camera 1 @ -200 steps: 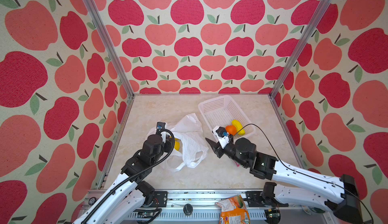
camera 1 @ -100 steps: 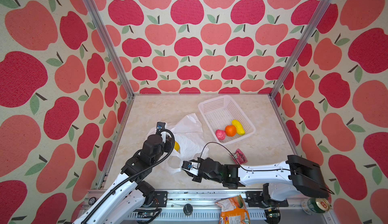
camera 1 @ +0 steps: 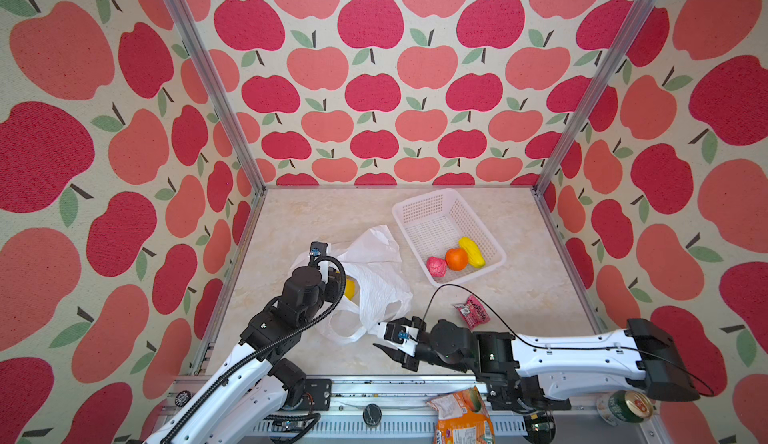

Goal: Untie the knot of the plastic bag and take out the fruit
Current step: 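Move the open right gripper back toward the bag, then lower the right gripper into the bag opening toward the yellow fruits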

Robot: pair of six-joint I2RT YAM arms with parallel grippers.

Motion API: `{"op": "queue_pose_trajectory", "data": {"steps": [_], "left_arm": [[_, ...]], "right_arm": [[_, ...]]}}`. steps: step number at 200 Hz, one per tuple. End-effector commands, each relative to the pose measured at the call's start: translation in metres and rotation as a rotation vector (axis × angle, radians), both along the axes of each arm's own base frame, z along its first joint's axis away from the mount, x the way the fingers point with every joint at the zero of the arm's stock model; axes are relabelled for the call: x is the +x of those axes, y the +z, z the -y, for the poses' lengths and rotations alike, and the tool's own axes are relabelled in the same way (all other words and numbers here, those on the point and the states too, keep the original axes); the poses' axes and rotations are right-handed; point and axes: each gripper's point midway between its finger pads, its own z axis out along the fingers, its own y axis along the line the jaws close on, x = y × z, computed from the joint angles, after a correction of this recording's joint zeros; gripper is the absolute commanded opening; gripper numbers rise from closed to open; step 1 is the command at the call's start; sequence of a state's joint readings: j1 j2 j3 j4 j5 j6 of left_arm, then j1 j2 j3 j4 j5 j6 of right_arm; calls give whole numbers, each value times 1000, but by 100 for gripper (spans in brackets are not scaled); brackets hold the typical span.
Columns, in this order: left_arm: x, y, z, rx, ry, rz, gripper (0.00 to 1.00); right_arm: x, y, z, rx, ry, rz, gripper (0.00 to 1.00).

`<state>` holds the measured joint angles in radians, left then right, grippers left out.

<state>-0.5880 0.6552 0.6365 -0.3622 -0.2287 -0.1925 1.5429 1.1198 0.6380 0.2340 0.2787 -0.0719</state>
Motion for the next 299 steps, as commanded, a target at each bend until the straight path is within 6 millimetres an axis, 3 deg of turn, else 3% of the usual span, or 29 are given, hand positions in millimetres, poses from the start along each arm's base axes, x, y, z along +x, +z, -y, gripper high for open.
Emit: {"op": "queue_pose_trajectory", "data": {"steps": [1,34,61,119,144,169,192,217,257,276,299], "left_arm": [[0,11,0,-14,8,19,0],[0,11,-2,-11,16,18,0],[0,10,-2,-9,16,13,0],[-2,10,2,-23,-6,12,0],[-2,11,3,-27,-12,15,0],[-3,13,4,-33,-19,19,0],[-3,13,4,-34,-21,24,0],[-3,13,5,-35,-24,22,0],[-6,14,6,-45,-34,23,0],[-6,14,6,-45,-36,25,0],[-6,13,6,-44,-37,22,0]], "right_arm": [[4,-43,26,-114,-68,-84,40],[-6,-75,23,-166,-48,-184,29],[0,-91,6,-145,-86,-196,27],[59,-119,-67,-100,-260,-224,25],[90,-113,-83,-7,-334,-237,27],[101,-104,-94,26,-339,-231,29],[115,-103,-99,36,-390,-204,41],[137,-119,-107,11,-436,-242,48],[163,-135,-118,-10,-495,-224,92],[175,-145,-123,-34,-519,-234,99],[185,-160,-136,-56,-507,-277,99]]}}
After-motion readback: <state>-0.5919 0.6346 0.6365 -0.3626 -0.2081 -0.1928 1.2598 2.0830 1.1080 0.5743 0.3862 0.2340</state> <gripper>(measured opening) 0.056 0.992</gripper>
